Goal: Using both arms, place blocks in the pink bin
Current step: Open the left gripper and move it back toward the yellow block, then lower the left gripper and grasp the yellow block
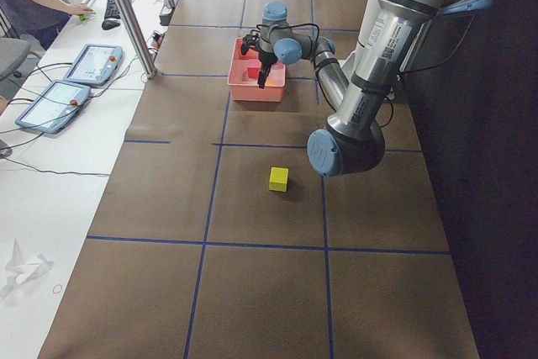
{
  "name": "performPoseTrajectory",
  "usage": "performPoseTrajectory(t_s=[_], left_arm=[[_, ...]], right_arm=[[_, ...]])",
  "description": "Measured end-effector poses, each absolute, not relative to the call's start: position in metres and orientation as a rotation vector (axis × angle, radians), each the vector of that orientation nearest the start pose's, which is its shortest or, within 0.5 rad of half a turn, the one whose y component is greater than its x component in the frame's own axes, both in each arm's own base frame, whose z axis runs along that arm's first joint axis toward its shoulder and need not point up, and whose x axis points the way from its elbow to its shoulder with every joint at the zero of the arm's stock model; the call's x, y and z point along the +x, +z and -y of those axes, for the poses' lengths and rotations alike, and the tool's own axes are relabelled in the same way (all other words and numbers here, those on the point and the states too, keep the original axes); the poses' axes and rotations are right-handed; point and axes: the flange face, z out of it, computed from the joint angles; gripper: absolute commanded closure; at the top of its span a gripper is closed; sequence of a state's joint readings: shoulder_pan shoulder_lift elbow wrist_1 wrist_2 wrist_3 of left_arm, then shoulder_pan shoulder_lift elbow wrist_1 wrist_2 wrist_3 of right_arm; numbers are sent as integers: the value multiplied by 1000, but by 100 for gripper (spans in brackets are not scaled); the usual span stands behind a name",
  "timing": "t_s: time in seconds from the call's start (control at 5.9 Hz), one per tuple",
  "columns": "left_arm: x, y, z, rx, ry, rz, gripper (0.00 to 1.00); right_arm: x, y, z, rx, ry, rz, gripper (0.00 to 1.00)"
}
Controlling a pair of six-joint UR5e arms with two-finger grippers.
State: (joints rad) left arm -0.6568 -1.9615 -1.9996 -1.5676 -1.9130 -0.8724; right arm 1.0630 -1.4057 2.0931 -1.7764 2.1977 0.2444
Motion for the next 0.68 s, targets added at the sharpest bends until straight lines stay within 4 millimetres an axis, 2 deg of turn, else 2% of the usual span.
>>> performPoseTrajectory(t_s=[0.17, 0.51, 0.68], left_arm=[[353, 317, 418, 249, 203, -775, 0], [287, 435, 386, 253, 190, -746, 0], [261, 482, 371, 254, 176, -742, 0]], right_arm=[[-177, 361, 472, 208, -400, 746, 0], [-175, 368, 469, 196, -390, 742, 0], [-173, 376, 466, 184, -384, 738, 0]])
